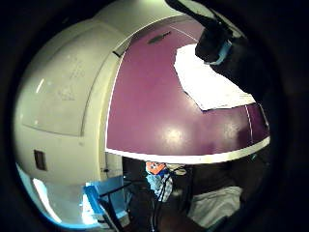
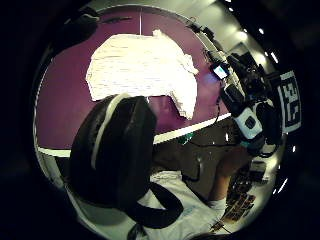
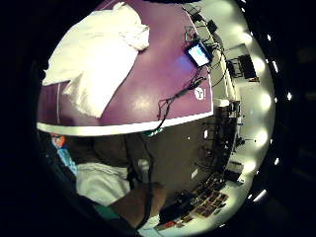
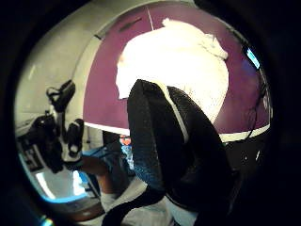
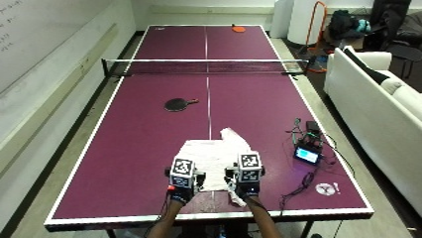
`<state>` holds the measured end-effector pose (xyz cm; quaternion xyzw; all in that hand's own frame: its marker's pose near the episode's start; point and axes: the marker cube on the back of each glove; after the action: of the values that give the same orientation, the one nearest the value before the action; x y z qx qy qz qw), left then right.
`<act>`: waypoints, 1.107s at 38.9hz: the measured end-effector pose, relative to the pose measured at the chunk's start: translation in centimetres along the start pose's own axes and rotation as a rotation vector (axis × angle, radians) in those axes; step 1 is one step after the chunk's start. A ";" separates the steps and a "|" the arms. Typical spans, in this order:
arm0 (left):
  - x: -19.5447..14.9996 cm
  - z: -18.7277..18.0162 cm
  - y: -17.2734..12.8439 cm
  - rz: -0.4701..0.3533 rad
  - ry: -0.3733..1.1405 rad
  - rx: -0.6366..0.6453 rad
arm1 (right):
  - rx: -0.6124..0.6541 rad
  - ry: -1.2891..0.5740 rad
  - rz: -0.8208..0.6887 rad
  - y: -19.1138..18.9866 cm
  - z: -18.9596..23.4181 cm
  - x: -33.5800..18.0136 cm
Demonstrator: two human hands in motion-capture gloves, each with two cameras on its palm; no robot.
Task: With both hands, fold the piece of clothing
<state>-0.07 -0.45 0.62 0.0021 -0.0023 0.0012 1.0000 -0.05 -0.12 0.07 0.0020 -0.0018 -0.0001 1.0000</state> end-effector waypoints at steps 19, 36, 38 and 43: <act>0.5 1.4 -0.4 0.030 0.025 -0.036 | -0.006 0.006 -0.016 0.4 -0.1 -0.3; 0.7 3.6 -0.5 0.008 0.008 -0.012 | -0.065 0.012 -0.015 0.8 2.7 1.3; 0.6 5.4 -1.4 0.003 0.004 -0.026 | -0.082 0.010 -0.007 0.1 4.3 1.7; 0.4 10.4 -3.5 0.000 0.011 -0.070 | -0.141 -0.028 -0.006 -1.9 8.5 2.4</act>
<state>0.33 -3.95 10.97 -0.0327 0.0030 0.0014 0.9995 2.34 -2.06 8.54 -0.0686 -0.0157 -0.0034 0.9975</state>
